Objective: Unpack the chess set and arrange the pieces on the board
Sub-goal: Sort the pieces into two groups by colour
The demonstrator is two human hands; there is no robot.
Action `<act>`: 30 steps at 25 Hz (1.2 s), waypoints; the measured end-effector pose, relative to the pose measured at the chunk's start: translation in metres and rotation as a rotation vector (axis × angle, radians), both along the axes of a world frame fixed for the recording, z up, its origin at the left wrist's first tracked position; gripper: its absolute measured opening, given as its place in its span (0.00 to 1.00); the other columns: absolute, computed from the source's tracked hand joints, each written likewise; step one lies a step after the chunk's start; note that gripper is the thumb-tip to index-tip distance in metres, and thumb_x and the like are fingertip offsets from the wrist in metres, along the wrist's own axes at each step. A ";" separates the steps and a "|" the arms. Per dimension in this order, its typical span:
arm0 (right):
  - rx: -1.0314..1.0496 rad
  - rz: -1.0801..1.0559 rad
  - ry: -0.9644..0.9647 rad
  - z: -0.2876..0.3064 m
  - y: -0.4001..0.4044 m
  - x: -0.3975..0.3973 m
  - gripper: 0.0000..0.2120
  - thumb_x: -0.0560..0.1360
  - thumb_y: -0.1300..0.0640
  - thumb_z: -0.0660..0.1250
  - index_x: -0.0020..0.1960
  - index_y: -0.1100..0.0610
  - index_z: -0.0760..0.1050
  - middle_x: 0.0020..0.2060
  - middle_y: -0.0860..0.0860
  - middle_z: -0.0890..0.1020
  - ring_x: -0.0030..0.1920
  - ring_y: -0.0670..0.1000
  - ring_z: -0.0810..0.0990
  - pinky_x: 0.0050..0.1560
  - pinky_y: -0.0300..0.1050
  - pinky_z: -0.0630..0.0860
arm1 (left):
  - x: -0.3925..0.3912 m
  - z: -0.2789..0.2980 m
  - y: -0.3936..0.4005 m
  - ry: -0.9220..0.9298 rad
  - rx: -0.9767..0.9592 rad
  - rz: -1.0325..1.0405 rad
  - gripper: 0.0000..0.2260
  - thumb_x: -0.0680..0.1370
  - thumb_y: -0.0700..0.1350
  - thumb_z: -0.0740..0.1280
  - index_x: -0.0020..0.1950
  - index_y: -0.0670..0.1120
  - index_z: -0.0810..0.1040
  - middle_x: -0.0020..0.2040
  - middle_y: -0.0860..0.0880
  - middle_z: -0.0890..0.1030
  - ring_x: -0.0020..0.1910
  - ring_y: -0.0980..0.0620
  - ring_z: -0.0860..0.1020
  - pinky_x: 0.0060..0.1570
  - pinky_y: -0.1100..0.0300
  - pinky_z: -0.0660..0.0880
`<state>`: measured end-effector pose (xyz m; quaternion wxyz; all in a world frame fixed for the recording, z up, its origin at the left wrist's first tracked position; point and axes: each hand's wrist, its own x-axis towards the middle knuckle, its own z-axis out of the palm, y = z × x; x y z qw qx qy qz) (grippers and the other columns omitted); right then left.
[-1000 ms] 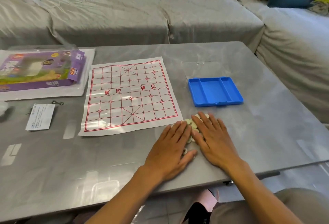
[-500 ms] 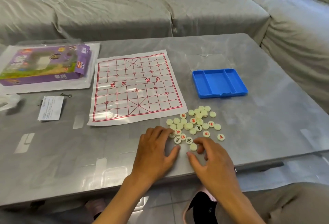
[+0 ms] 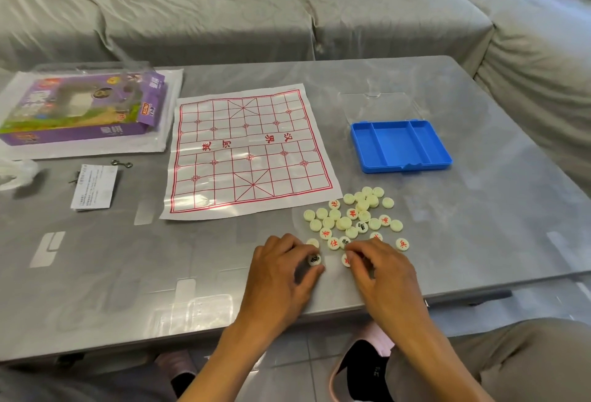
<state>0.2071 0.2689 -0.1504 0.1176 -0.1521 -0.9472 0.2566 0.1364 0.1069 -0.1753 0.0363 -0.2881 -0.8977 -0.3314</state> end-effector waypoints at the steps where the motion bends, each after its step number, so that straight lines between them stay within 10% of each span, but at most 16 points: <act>1: 0.007 -0.007 0.003 0.000 -0.002 -0.001 0.06 0.77 0.55 0.67 0.52 0.52 0.80 0.45 0.46 0.82 0.43 0.44 0.75 0.41 0.26 0.64 | 0.000 0.001 -0.002 -0.028 0.020 -0.008 0.13 0.74 0.57 0.66 0.53 0.52 0.83 0.47 0.55 0.79 0.47 0.56 0.73 0.46 0.67 0.64; 15: 0.072 0.076 -0.111 0.007 -0.006 -0.002 0.10 0.73 0.43 0.67 0.53 0.44 0.75 0.46 0.40 0.76 0.46 0.41 0.73 0.38 0.28 0.64 | 0.001 -0.001 -0.002 -0.055 0.038 0.003 0.11 0.74 0.56 0.67 0.51 0.52 0.80 0.49 0.55 0.80 0.48 0.56 0.75 0.49 0.66 0.68; 30: 0.148 -0.028 0.008 0.007 -0.002 -0.006 0.08 0.71 0.52 0.72 0.47 0.49 0.76 0.41 0.44 0.77 0.40 0.46 0.75 0.34 0.37 0.72 | -0.010 -0.003 0.015 0.140 -0.111 0.097 0.11 0.75 0.57 0.68 0.49 0.51 0.80 0.53 0.51 0.76 0.52 0.51 0.73 0.49 0.60 0.65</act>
